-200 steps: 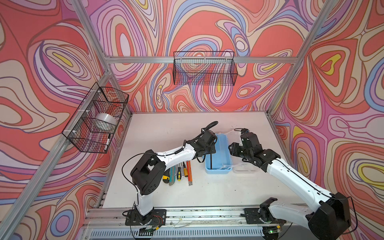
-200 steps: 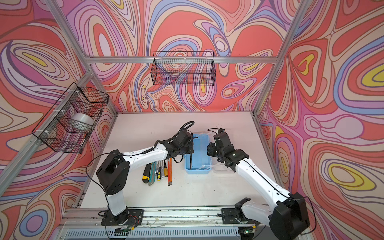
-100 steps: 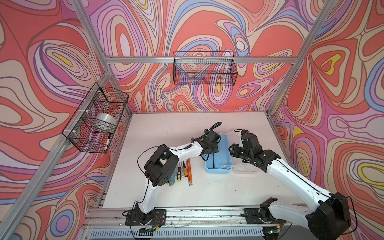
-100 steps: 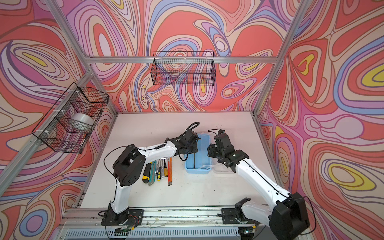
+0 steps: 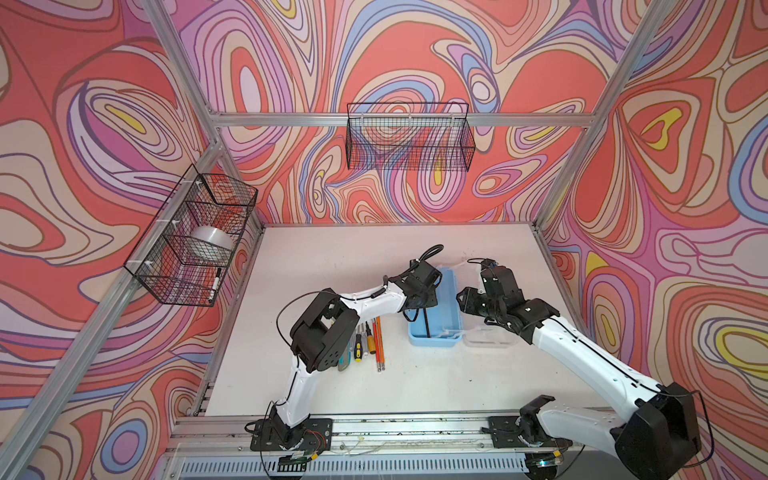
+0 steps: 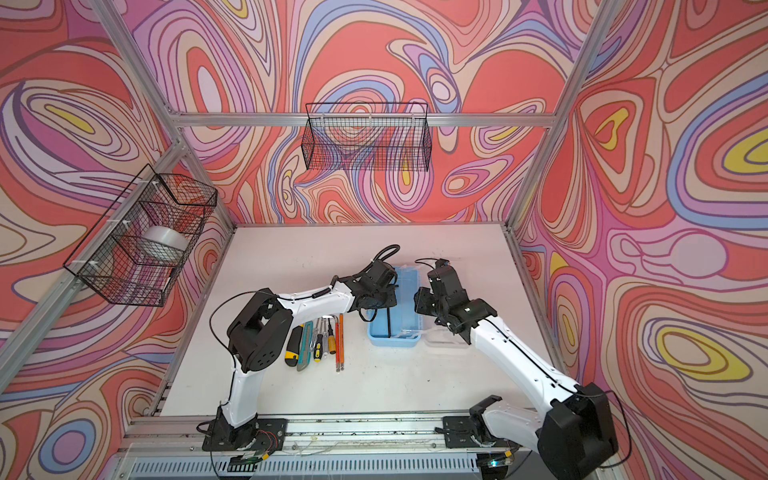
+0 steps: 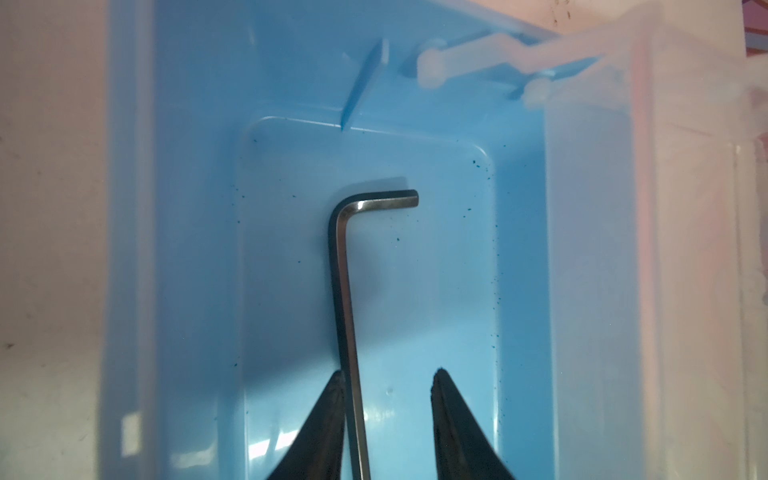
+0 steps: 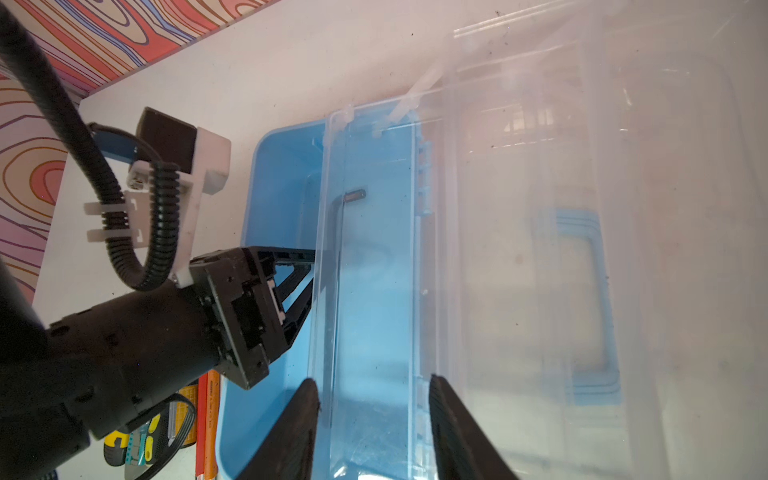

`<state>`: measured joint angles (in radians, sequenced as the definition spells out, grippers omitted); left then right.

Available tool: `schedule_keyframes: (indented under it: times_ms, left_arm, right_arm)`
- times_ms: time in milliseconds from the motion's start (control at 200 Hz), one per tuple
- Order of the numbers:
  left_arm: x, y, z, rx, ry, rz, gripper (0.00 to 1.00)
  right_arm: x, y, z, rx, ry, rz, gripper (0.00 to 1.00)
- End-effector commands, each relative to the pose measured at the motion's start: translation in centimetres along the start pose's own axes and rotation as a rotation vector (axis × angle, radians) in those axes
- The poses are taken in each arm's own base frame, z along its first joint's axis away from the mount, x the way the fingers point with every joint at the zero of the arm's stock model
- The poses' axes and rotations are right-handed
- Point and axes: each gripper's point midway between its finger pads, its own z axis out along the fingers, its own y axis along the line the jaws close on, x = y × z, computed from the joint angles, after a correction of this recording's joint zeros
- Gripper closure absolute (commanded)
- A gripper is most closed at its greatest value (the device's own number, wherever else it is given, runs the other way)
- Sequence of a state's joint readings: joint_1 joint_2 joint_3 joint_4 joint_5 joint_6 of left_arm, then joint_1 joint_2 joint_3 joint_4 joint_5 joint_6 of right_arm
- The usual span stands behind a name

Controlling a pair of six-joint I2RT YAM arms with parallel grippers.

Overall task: Pack the tool kit
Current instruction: 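Open the left gripper to release the hex key and raise it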

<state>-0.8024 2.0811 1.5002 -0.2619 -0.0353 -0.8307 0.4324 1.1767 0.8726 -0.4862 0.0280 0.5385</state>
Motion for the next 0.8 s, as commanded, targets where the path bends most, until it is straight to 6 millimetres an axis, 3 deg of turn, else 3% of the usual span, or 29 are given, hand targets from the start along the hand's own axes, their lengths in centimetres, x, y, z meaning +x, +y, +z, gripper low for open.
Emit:
schedule_keyframes:
  times_ms: [0,135,310,441,571,791]
  left_arm:
    - [-1.9,-0.7,-1.5,0.022,-0.034,-0.001,0.63]
    - [-3.1,-1.3,-3.2,0.041,-0.072,0.016,0.63]
    - [-4.8,-1.4,-7.9,0.046,-0.152,0.073,0.61]
    - [-4.2,2.1,-10.6,-0.06,-0.2,0.092,0.61]
    - [-1.5,6.6,-11.8,-0.186,-0.178,0.09,0.62]
    - [2.6,11.9,-12.8,-0.292,-0.141,0.037,0.67]
  right_arm:
    - [-1.5,0.7,-0.5,-0.013,-0.029,-0.019,0.54]
    - [-2.2,1.3,-1.1,-0.028,-0.044,-0.033,0.54]
    - [-3.6,2.1,-2.9,-0.054,-0.09,-0.061,0.55]
    - [-4.0,3.0,-3.9,-0.104,-0.106,-0.07,0.53]
    - [-3.3,4.4,-3.7,-0.183,-0.07,-0.059,0.46]
    - [-1.5,6.1,-2.1,-0.21,0.005,-0.074,0.55]
